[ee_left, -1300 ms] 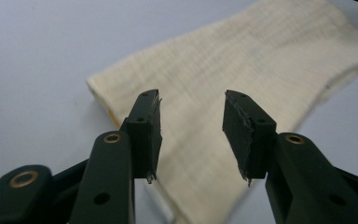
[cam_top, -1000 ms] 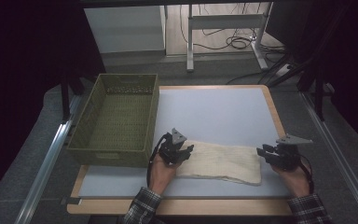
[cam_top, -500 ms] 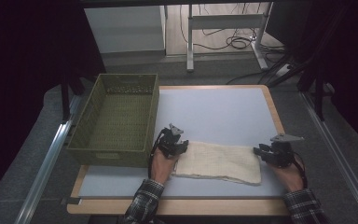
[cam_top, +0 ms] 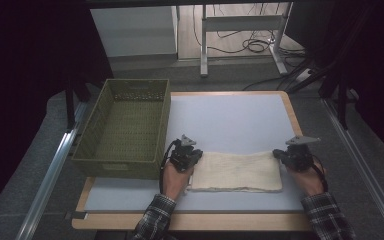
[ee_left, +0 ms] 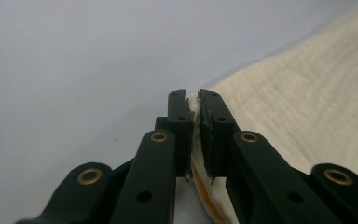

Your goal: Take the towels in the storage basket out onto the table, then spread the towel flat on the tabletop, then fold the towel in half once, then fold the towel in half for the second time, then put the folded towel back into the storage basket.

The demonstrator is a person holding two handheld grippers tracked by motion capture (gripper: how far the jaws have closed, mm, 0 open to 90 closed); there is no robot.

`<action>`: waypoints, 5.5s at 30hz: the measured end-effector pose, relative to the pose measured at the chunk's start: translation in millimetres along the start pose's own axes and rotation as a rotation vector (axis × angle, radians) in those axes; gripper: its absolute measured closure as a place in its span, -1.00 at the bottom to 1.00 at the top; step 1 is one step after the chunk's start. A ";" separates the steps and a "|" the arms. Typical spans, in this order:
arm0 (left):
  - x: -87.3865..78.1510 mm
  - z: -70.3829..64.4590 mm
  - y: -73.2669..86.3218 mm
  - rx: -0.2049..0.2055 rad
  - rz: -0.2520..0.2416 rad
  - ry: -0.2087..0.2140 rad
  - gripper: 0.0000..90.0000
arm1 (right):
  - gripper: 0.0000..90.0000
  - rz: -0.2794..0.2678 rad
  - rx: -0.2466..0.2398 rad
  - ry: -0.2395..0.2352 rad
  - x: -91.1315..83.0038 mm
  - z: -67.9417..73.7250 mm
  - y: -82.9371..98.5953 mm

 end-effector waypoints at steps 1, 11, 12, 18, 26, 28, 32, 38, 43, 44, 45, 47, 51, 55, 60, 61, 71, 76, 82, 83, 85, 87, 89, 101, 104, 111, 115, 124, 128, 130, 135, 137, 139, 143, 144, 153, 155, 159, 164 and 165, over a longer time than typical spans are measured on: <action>-0.7 -1.5 0.1 0.000 -0.004 0.003 0.85 | 0.93 -0.004 -0.001 0.012 1.7 -3.8 -5.4; -8.1 -0.8 3.1 0.004 -0.021 -0.017 0.59 | 0.85 0.008 0.010 0.035 28.2 -18.2 -27.7; -8.9 2.3 2.3 -0.004 -0.029 -0.020 0.53 | 0.81 -0.004 0.018 0.026 26.3 -17.6 -26.9; -8.5 6.7 -1.1 -0.005 -0.033 -0.020 0.45 | 0.54 -0.043 0.083 -0.017 5.0 -21.5 -23.3; 0.0 8.2 4.1 0.015 0.014 -0.040 0.33 | 0.22 -0.049 0.078 -0.113 -10.9 -6.4 -15.6; 1.7 7.3 5.0 0.018 0.017 -0.041 0.30 | 0.18 -0.043 0.055 -0.131 -12.0 2.9 -12.8; 2.7 6.1 5.7 0.030 0.017 -0.042 0.26 | 0.12 -0.036 0.039 -0.171 -12.3 18.2 -7.5; 3.6 3.5 6.0 0.055 0.021 -0.058 0.19 | 0.07 -0.037 0.019 -0.230 -10.2 42.9 -1.3; 3.6 3.2 6.2 0.061 0.024 -0.066 0.17 | 0.06 -0.039 -0.024 -0.278 -7.2 67.4 -0.4; 3.8 3.2 6.2 0.058 0.022 -0.063 0.17 | 0.06 -0.041 -0.031 -0.285 -6.6 70.8 -0.5; 3.6 3.5 6.2 0.061 0.025 -0.063 0.17 | 0.06 -0.039 -0.039 -0.298 -5.6 76.8 -0.8; 3.9 3.2 6.3 0.058 0.022 -0.063 0.17 | 0.06 -0.039 -0.055 -0.312 -3.6 85.8 -1.2; 3.8 3.8 6.4 0.053 0.025 -0.060 0.16 | 0.06 -0.035 -0.076 -0.344 0.4 101.4 -2.0; 3.8 4.2 6.4 0.055 0.025 -0.058 0.16 | 0.07 -0.033 -0.100 -0.378 4.2 117.5 -3.0; 3.7 4.7 6.4 0.058 0.029 -0.056 0.16 | 0.07 -0.026 -0.130 -0.411 9.6 135.4 -4.4; 3.7 4.7 6.4 0.058 0.029 -0.056 0.16 | 0.07 -0.024 -0.132 -0.420 10.7 138.8 -4.7; 3.6 5.0 6.5 0.059 0.030 -0.054 0.16 | 0.07 -0.015 -0.183 -0.460 18.4 166.2 -9.0; 3.6 5.1 6.6 0.056 0.030 -0.053 0.16 | 0.07 -0.014 -0.203 -0.468 21.4 175.7 -11.0; 3.6 5.2 6.6 0.055 0.030 -0.052 0.15 | 0.14 -0.016 -0.213 -0.479 24.3 183.6 -12.7; 3.6 5.2 6.6 0.055 0.030 -0.052 0.15 | 0.15 -0.016 -0.214 -0.480 24.8 184.9 -13.0; 3.6 5.2 6.6 0.055 0.030 -0.052 0.15 | 0.16 -0.016 -0.220 -0.482 26.0 187.5 -13.8; 3.6 5.2 6.6 0.055 0.030 -0.052 0.15 | 0.17 -0.015 -0.226 -0.484 27.1 189.6 -14.7; 3.6 5.2 6.6 0.055 0.029 -0.053 0.15 | 0.19 -0.015 -0.232 -0.486 28.5 192.4 -15.9; 3.5 5.2 6.7 0.056 0.030 -0.053 0.15 | 0.30 -0.002 -0.283 -0.485 37.2 207.3 -21.1; 3.6 5.2 6.6 0.057 0.029 -0.053 0.15 | 0.30 0.004 -0.283 -0.499 40.3 210.8 -19.8; 3.6 5.2 6.6 0.057 0.030 -0.053 0.15 | 0.28 0.028 -0.328 -0.503 47.7 224.4 -15.0; 3.7 4.8 6.7 0.059 0.028 -0.055 0.16 | 0.48 0.026 -0.382 -0.439 46.4 229.4 -14.1; 3.1 -2.8 6.5 0.064 0.019 -0.014 0.90 | 0.89 0.023 -0.320 -0.446 43.7 221.6 -14.8; 1.8 -3.6 1.1 0.052 0.006 -0.010 0.93 | 0.88 -0.010 -0.302 -0.451 34.8 217.1 -21.2; -0.4 -4.3 -4.1 0.051 -0.018 -0.004 0.93 | 0.88 -0.024 -0.298 -0.448 30.8 214.5 -24.3; -7.1 -11.3 -21.1 0.073 -0.051 0.004 0.92 | 0.88 -0.065 -0.279 -0.434 17.1 203.4 -29.3; -7.1 -15.4 -27.5 0.085 -0.058 0.007 0.92 | 0.88 -0.082 -0.267 -0.426 10.6 197.8 -30.2; -5.4 -19.3 -32.9 0.094 -0.062 0.014 0.92 | 0.88 -0.094 -0.258 -0.415 4.8 192.6 -30.5; -0.2 -27.5 -42.8 0.110 -0.070 0.030 0.91 | 0.88 -0.109 -0.241 -0.390 -5.9 178.9 -29.7; 1.1 -29.2 -44.8 0.116 -0.069 0.033 0.91 | 0.88 -0.110 -0.231 -0.384 -8.7 174.6 -28.7; 12.0 -43.8 -64.4 0.147 -0.088 0.063 0.90 | 0.88 -0.128 -0.166 -0.335 -22.7 144.4 -18.9; 14.8 -46.9 -69.6 0.155 -0.094 0.070 0.90 | 0.88 -0.134 -0.153 -0.323 -24.6 138.2 -16.7; 23.4 -55.3 -78.7 0.177 -0.094 0.077 0.89 | 0.88 -0.135 -0.129 -0.298 -28.5 125.5 -11.7; 37.6 -65.9 -87.4 0.208 -0.088 0.090 0.89 | 0.88 -0.143 -0.104 -0.275 -32.2 112.5 -5.0; 39.5 -67.3 -88.4 0.213 -0.088 0.092 0.88 | 0.88 -0.141 -0.098 -0.269 -33.2 109.4 -3.3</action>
Point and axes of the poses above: each handheld gripper's, and its own axes: x roughly forward along the jaws, y roughly out of its underside, z roughly to its left, the point moved 2 cm from there along x, roughly forward along the jaws, and after that the axes turned 2 degrees about -y, right-handed, at the moved point
